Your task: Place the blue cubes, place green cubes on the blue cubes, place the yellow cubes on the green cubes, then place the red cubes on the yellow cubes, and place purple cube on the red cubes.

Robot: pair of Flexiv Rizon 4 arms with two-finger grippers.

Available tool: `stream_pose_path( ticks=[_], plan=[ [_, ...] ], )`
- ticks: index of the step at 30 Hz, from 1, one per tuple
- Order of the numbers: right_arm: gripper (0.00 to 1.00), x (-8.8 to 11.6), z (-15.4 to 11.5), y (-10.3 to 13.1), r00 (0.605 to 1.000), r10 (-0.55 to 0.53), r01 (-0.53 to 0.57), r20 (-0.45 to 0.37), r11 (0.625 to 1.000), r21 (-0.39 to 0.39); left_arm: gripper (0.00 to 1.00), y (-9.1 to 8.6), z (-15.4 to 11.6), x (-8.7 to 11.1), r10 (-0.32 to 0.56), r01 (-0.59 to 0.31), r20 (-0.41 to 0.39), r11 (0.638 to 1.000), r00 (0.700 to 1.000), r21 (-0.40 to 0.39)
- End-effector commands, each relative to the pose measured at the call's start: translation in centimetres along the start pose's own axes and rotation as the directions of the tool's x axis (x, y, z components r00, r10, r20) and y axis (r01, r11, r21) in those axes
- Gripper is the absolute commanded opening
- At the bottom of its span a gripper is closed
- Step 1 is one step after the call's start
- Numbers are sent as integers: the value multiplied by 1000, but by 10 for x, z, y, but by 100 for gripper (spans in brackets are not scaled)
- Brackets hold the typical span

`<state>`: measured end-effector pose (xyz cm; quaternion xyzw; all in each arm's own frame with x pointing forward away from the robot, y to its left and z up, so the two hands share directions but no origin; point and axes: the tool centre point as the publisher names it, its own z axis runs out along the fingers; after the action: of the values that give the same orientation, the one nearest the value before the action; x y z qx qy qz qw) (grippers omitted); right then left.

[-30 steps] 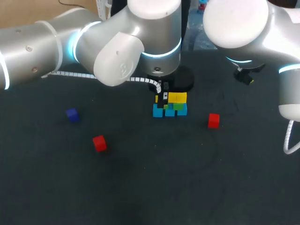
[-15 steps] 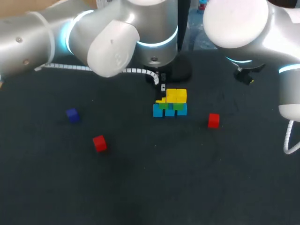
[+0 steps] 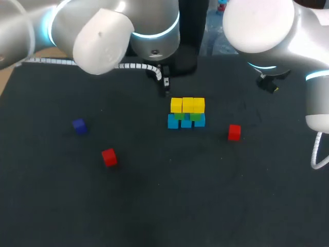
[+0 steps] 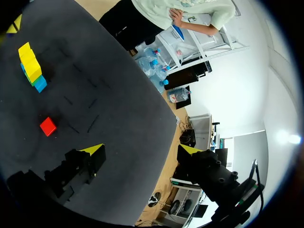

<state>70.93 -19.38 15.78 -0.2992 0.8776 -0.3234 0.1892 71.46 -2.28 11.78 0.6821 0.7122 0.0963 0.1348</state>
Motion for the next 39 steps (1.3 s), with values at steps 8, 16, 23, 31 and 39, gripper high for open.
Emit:
stream_pose_path(
  ticks=[8, 16, 23, 31, 39],
  plan=[
    [100, 1, 1, 0, 1000, 1, -1, 4, 1000, 1, 0, 6, -22, 36, -128, 125, -16, 986, 992, -112],
    [100, 1, 1, 0, 1000, 1, -1, 4, 1000, 1, 0, 1, -30, 53, -155, 149, -39, 982, 987, -120],
    [100, 1, 1, 0, 1000, 1, -1, 4, 1000, 1, 0, -2, -38, 71, -170, 162, -80, 982, 982, -96],
    [100, 1, 1, 0, 1000, 1, -1, 4, 1000, 1, 0, -10, -49, 90, -193, 191, -46, 981, 980, -27],
    [100, 1, 1, 0, 1000, 1, -1, 4, 1000, 1, 100, -17, -58, 101, -221, 221, -25, 975, 975, -7]
  ],
)
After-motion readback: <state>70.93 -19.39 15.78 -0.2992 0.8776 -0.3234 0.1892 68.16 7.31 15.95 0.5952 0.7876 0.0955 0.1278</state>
